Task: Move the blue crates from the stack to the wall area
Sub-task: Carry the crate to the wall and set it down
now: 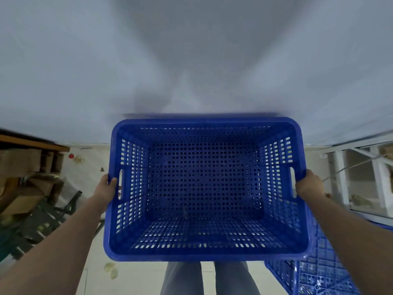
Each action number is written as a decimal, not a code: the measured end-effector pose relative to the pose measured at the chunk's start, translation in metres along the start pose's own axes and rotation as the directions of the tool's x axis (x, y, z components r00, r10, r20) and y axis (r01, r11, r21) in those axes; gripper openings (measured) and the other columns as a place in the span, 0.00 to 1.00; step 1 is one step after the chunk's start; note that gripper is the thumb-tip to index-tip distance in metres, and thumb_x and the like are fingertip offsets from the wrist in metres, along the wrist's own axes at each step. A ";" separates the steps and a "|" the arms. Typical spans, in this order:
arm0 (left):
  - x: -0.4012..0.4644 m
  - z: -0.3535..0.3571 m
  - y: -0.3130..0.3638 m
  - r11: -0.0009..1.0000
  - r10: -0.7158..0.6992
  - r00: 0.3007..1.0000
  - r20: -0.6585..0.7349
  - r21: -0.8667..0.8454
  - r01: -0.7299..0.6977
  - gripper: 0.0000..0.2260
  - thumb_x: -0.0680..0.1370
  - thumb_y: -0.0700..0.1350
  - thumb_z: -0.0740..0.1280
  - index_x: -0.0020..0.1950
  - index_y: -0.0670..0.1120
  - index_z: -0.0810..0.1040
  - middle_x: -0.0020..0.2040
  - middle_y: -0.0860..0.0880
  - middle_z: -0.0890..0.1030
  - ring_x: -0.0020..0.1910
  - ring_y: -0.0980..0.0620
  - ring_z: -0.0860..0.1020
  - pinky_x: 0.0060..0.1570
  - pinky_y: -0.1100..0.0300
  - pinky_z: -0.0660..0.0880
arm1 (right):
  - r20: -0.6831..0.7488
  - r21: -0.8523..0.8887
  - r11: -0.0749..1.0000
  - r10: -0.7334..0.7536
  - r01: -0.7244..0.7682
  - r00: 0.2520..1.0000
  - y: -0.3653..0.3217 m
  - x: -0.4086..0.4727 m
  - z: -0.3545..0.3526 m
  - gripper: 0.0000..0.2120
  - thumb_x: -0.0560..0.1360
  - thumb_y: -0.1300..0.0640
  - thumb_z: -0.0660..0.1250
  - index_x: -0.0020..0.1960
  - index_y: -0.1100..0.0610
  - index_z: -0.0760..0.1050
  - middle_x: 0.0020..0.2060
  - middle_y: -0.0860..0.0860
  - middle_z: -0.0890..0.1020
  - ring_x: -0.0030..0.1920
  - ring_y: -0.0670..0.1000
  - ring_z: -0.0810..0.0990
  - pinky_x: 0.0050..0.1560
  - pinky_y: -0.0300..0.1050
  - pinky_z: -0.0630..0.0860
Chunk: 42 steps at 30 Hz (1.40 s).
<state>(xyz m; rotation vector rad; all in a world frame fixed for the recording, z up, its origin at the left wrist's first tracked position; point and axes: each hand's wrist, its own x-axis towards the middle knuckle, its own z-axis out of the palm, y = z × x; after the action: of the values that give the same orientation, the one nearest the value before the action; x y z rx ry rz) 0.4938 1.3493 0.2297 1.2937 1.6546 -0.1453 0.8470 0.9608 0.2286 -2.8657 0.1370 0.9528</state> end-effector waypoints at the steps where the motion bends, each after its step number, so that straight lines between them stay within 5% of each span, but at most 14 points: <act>1: 0.000 0.000 0.000 1.000 -0.001 1.000 0.006 0.007 0.001 0.18 0.83 0.42 0.53 0.72 0.38 0.62 0.51 0.40 0.74 0.48 0.43 0.74 0.53 0.47 0.71 | 0.005 -0.008 1.000 0.006 -0.006 1.000 0.001 0.001 0.001 0.18 0.76 0.69 0.56 0.65 0.68 0.66 0.58 0.69 0.74 0.45 0.61 0.71 0.44 0.53 0.71; 5: 0.005 0.003 0.004 1.000 0.001 1.000 0.013 0.024 -0.001 0.18 0.83 0.41 0.53 0.73 0.40 0.60 0.54 0.40 0.72 0.51 0.44 0.72 0.53 0.48 0.70 | 0.024 -0.007 1.000 0.024 -0.023 0.999 0.003 0.004 0.006 0.17 0.76 0.69 0.56 0.65 0.68 0.66 0.59 0.68 0.74 0.54 0.67 0.75 0.46 0.56 0.73; 8: 0.009 0.007 0.004 1.000 0.009 1.000 0.017 0.007 -0.009 0.18 0.83 0.40 0.52 0.73 0.39 0.60 0.46 0.43 0.74 0.42 0.44 0.72 0.51 0.50 0.69 | 0.020 0.047 0.998 0.032 -0.033 0.999 0.004 0.008 0.004 0.16 0.76 0.69 0.57 0.63 0.68 0.68 0.57 0.68 0.76 0.51 0.65 0.76 0.49 0.56 0.73; 12: 0.010 0.010 0.006 0.998 -0.002 1.000 0.003 -0.060 0.002 0.17 0.83 0.39 0.52 0.73 0.41 0.61 0.41 0.46 0.72 0.36 0.48 0.71 0.37 0.54 0.71 | 0.001 0.074 0.996 0.045 -0.045 0.999 0.001 0.010 -0.001 0.14 0.77 0.70 0.56 0.62 0.68 0.68 0.57 0.69 0.76 0.55 0.67 0.75 0.46 0.52 0.69; 21: 0.022 0.010 0.005 0.986 0.012 1.000 -0.023 -0.168 -0.016 0.16 0.83 0.39 0.53 0.72 0.44 0.64 0.43 0.50 0.72 0.38 0.52 0.72 0.36 0.56 0.72 | -0.051 0.073 0.997 0.037 -0.033 0.998 0.009 0.012 0.003 0.14 0.75 0.69 0.57 0.60 0.65 0.71 0.53 0.66 0.78 0.44 0.60 0.73 0.42 0.50 0.70; 25: 0.023 0.011 0.011 0.987 0.053 0.998 -0.039 -0.152 -0.058 0.08 0.83 0.39 0.53 0.60 0.48 0.65 0.41 0.48 0.71 0.36 0.51 0.70 0.22 0.66 0.74 | -0.055 0.058 0.998 0.029 -0.026 0.998 0.006 0.014 0.001 0.11 0.75 0.69 0.57 0.56 0.65 0.71 0.46 0.62 0.75 0.43 0.60 0.72 0.43 0.50 0.71; 31: 0.022 0.011 -0.004 0.989 0.112 0.993 -0.037 -0.088 -0.115 0.07 0.83 0.39 0.53 0.60 0.47 0.65 0.44 0.44 0.71 0.34 0.50 0.68 0.35 0.57 0.70 | -0.033 -0.055 0.998 0.005 -0.007 0.999 0.010 0.016 0.000 0.08 0.74 0.68 0.61 0.53 0.66 0.71 0.52 0.68 0.78 0.48 0.64 0.76 0.48 0.55 0.75; 35: 0.024 0.014 -0.001 0.993 0.120 0.992 -0.045 0.000 -0.121 0.14 0.83 0.40 0.51 0.69 0.42 0.61 0.48 0.43 0.71 0.43 0.44 0.70 0.49 0.51 0.69 | -0.013 -0.081 0.997 -0.008 0.007 1.000 0.009 0.017 0.000 0.10 0.75 0.66 0.62 0.56 0.67 0.70 0.53 0.69 0.77 0.52 0.67 0.77 0.49 0.56 0.75; 42: 0.034 0.014 -0.006 0.992 0.100 0.993 -0.067 0.081 -0.095 0.16 0.83 0.41 0.50 0.71 0.41 0.58 0.49 0.41 0.70 0.45 0.45 0.69 0.49 0.50 0.68 | 0.006 -0.091 0.994 -0.058 0.058 0.998 0.013 0.022 -0.004 0.12 0.75 0.67 0.65 0.57 0.69 0.70 0.54 0.70 0.77 0.53 0.67 0.77 0.46 0.51 0.71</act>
<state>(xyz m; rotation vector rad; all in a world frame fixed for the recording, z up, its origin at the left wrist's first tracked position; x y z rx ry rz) 0.4998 1.3607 0.1945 1.4507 1.6554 -0.1073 0.8650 0.9468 0.2180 -2.9324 0.0098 0.9766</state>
